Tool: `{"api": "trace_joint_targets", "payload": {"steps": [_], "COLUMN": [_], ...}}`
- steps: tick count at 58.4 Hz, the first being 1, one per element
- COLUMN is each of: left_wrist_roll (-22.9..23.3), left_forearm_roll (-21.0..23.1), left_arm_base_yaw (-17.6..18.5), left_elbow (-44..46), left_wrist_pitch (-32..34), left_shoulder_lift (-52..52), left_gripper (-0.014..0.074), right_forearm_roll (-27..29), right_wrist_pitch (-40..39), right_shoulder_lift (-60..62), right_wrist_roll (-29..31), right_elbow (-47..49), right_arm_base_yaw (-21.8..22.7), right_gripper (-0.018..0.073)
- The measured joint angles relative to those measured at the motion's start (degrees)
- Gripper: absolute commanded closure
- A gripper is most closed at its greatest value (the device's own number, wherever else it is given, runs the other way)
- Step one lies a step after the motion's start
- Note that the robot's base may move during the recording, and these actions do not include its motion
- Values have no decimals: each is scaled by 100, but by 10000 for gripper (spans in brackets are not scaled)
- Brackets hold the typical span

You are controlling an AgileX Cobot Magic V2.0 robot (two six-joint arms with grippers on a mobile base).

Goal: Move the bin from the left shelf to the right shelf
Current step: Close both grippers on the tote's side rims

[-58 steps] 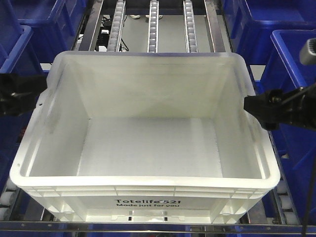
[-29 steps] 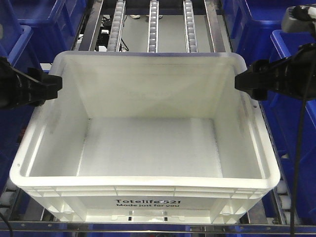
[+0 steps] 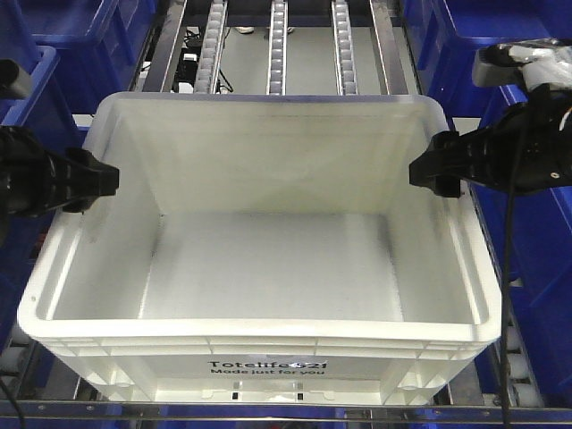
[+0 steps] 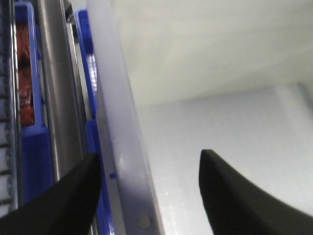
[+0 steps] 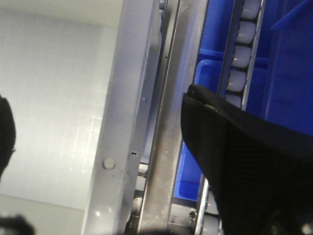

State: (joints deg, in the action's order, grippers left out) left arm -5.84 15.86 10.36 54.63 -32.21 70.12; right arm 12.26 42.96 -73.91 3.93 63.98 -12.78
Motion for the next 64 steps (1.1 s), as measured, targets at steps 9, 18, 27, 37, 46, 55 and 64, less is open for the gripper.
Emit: {"api": "trace_joint_targets", "payload": {"steps": [9, 18, 27, 37, 46, 55, 64], "left_wrist_roll": [0, 0, 2, 7, 7, 7, 7], "left_forearm_roll": [0, 0, 8, 13, 13, 13, 13], "left_arm_base_yaw": [0, 0, 0, 0, 0, 0, 0], "left_elbow": [0, 0, 20, 47, 47, 47, 47], "left_wrist_pitch": [-89, -118, -177, -183, -183, -183, -185], "left_shoulder_lift": [150, 238, 329, 353, 353, 353, 353], "left_gripper": [171, 171, 171, 171, 171, 171, 171], "right_forearm_roll": [125, 147, 147, 160, 165, 165, 165], "right_wrist_pitch": [71, 235, 329, 375, 375, 381, 381], "right_shoulder_lift": [-167, -401, -526, -578, -684, -779, -788], "right_wrist_roll": [0, -7, -13, -13, -13, -13, -13], "right_elbow": [0, 0, 0, 4, 4, 4, 4], "right_arm_base_yaw": [0, 0, 0, 0, 0, 0, 0], "right_gripper": [-36, -30, -30, -30, -30, -30, -30]}}
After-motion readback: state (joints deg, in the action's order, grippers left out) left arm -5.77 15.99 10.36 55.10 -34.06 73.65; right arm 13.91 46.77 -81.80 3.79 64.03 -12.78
